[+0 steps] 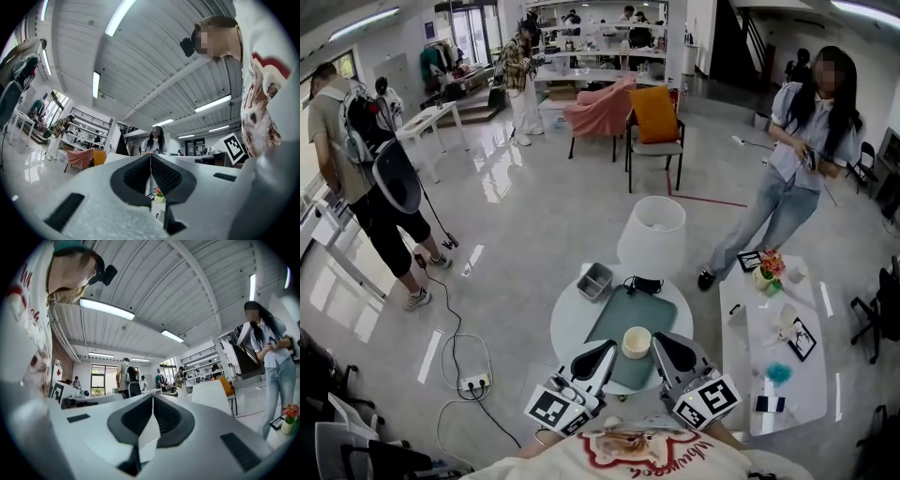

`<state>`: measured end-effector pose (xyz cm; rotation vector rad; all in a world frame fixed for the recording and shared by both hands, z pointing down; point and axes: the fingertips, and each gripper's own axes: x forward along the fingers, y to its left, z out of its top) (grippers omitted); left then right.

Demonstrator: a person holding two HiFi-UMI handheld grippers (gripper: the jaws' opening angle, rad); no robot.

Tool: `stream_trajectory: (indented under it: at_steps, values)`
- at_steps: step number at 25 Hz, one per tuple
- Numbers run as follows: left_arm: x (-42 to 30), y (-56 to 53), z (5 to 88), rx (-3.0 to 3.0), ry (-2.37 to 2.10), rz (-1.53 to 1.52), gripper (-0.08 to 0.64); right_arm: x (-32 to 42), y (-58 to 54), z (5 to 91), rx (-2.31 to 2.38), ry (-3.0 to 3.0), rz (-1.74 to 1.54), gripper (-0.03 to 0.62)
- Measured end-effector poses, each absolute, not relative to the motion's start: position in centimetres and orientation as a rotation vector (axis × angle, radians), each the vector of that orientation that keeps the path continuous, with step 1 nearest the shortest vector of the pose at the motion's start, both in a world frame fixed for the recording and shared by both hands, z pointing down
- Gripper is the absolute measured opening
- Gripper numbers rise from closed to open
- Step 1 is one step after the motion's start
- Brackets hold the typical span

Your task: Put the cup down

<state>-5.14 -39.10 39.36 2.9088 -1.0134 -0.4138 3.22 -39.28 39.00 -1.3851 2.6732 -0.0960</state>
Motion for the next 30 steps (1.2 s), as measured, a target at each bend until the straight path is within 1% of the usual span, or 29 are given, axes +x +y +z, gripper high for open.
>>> stream_trajectory:
  at_steps: [7, 16, 21, 30]
  values:
    - [-6.5, -38.4, 38.5, 2.909, -1.056, -0.441, 0.017, 2.6, -38.4, 37.8, -1.329, 2.659, -0.122, 0.034]
    - [-4.8, -32.9, 37.9, 2.924, -1.051, -0.453, 0.017, 4.0, -33.1, 38.2, -1.327, 2.677, -0.137, 0.034]
    - [-3.5, -27.8, 38.0, 2.932, -1.062, -0.459, 0.017, 5.6, -27.7, 38.3, -1.337, 2.668, -0.115, 0.034]
    - [1.4, -14.3, 39.5, 2.957, -1.031, -0.431, 0.017, 10.6, -14.7, 39.9, -1.396, 2.650, -0.133, 0.034]
